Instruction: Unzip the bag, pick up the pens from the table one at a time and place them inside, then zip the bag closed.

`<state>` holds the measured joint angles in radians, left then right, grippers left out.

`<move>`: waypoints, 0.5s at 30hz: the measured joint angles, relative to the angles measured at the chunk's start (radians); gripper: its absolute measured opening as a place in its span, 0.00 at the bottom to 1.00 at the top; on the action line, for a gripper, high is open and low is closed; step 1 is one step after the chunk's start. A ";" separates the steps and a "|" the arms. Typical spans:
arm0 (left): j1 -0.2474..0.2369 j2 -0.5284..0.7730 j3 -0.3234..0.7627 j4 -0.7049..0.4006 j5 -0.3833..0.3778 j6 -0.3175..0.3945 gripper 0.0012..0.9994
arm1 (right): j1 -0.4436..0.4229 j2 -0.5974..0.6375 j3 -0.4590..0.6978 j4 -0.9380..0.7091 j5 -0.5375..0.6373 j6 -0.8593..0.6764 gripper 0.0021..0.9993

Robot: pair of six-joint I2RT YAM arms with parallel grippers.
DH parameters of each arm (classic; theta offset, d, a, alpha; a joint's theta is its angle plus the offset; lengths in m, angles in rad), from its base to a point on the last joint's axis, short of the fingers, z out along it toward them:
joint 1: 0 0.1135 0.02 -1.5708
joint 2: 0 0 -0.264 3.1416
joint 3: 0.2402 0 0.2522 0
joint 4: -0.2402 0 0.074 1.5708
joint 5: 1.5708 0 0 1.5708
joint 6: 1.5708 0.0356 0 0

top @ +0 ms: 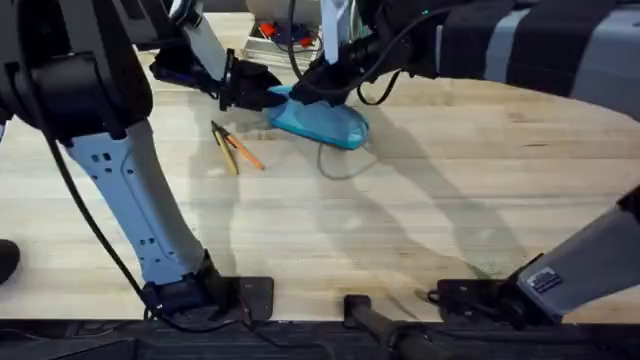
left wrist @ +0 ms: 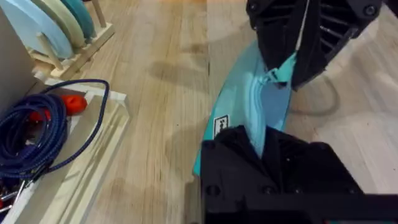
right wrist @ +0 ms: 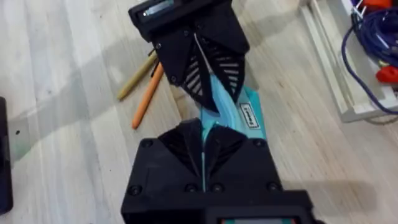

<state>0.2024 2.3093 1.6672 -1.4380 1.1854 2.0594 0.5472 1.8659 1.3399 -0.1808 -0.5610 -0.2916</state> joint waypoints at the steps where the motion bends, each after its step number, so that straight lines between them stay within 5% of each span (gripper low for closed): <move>1: 0.000 0.000 0.000 -0.001 0.000 0.000 0.04 | 0.002 0.002 0.000 0.006 0.000 0.000 0.03; 15: 0.004 0.000 0.000 -0.001 0.000 0.000 0.04 | 0.024 0.026 0.000 0.087 0.011 0.000 0.03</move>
<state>0.2063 2.3093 1.6672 -1.4393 1.1858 2.0594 0.5715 1.8919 1.3399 -0.0935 -0.5498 -0.2913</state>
